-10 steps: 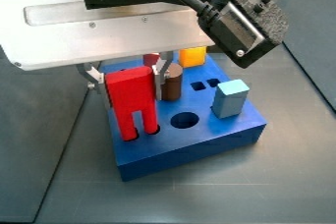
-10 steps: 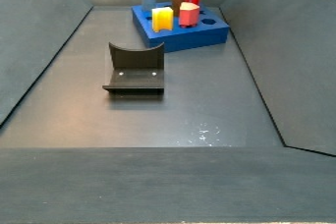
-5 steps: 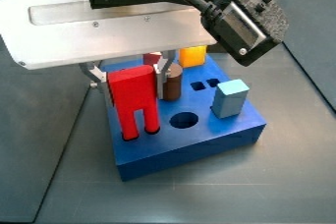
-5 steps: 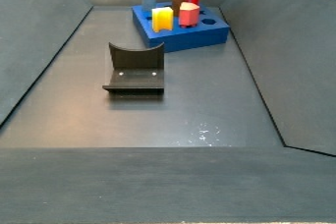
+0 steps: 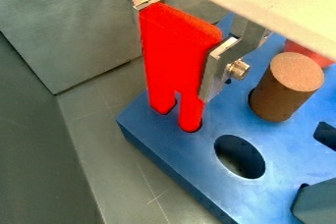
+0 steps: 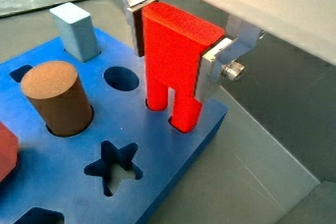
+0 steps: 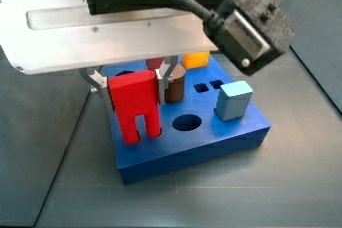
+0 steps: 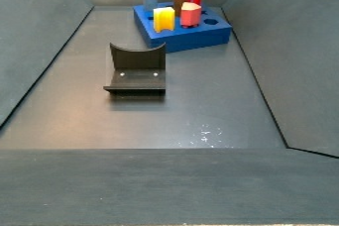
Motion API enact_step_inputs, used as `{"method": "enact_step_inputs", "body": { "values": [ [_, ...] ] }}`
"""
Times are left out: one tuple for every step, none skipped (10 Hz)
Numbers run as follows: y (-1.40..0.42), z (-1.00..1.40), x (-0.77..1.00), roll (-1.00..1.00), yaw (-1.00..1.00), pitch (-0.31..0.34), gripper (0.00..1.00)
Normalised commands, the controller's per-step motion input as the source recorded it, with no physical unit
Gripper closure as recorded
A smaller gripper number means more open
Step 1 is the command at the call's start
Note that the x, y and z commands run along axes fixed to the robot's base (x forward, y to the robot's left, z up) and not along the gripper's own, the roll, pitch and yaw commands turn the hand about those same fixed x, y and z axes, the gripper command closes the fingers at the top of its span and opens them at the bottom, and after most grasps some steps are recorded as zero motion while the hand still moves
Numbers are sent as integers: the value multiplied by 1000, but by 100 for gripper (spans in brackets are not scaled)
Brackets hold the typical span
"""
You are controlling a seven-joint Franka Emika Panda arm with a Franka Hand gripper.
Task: Pick up the square-circle object. Move up. Move to above the board. Insert the square-circle object.
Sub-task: Insert the square-circle object.
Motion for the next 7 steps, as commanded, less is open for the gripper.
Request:
{"method": "enact_step_inputs", "body": {
  "values": [
    [0, -877, 317, 184, 0, 36, 100],
    [11, -906, 306, 146, 0, 63, 100],
    [0, -711, 283, 266, 0, 60, 100],
    [-80, -509, 263, 391, 0, 50, 100],
    [-103, -446, 343, 426, 0, 51, 100],
    [-117, -454, 331, 420, 0, 56, 100],
    [-177, -549, 340, 370, 0, 60, 100]
  ]
}}
